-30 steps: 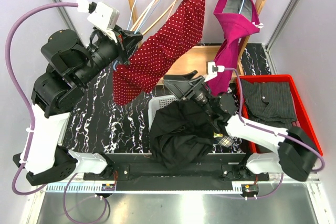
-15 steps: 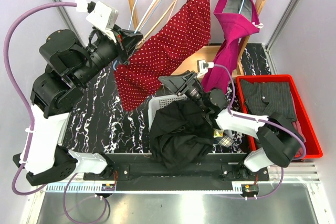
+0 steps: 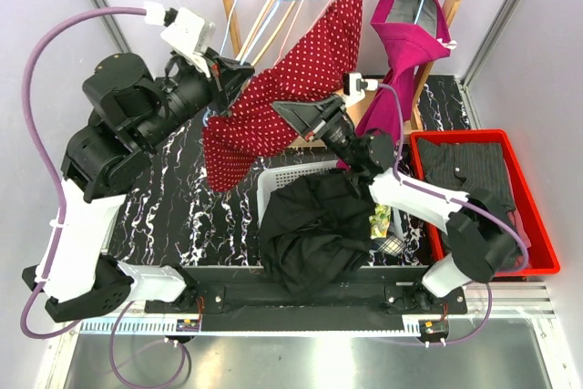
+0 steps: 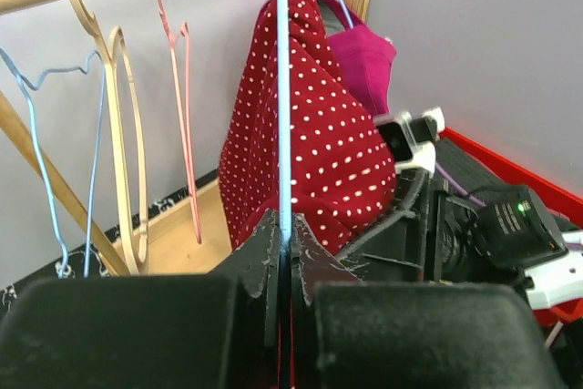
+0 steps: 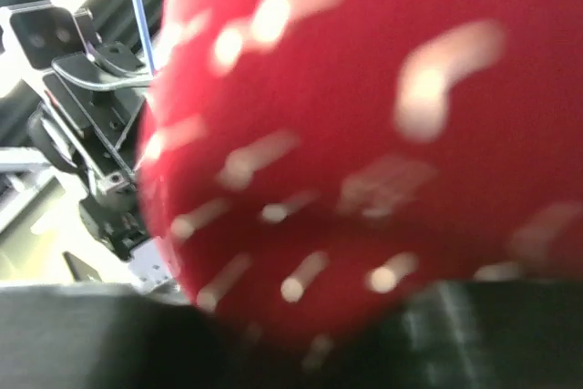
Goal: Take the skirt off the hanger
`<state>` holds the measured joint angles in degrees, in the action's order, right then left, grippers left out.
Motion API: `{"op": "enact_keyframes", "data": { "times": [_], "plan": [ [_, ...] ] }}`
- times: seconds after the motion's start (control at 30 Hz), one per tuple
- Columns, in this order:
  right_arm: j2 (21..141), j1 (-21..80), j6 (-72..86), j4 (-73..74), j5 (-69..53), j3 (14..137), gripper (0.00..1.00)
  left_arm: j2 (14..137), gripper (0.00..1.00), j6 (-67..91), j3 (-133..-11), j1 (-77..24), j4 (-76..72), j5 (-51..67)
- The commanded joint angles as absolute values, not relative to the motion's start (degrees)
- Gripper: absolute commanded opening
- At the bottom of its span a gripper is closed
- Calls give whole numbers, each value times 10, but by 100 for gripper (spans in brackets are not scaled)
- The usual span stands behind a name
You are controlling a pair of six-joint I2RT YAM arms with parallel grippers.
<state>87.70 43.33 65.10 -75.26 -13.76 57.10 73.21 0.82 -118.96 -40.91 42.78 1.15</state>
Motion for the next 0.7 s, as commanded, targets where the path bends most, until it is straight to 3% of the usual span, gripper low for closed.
{"op": "enact_keyframes", "data": {
  "times": [0.0, 0.1, 0.2, 0.23, 0.33, 0.53, 0.67],
  "plan": [
    [884, 426, 672, -810, -194, 616, 0, 709, 0, 10, -1167, -409, 363, 19],
    [809, 431, 607, -710, -255, 634, 0, 709, 0, 4, -1152, -409, 362, 4],
    [686, 477, 408, -439, -279, 691, 0, 717, 0, -12, -1144, -409, 361, -14],
    [661, 492, 299, -285, -264, 719, 0, 725, 0, -15, -1143, -409, 362, -18],
    [605, 533, 201, -100, -253, 867, 0, 748, 0, -21, -1151, -410, 363, -28],
    [539, 534, 158, 59, -225, 967, 0, 812, 0, -30, -1205, -410, 368, -48],
    [484, 534, 162, 89, -199, 933, 0, 864, 0, -33, -1256, -410, 382, -57]
  ]
}}
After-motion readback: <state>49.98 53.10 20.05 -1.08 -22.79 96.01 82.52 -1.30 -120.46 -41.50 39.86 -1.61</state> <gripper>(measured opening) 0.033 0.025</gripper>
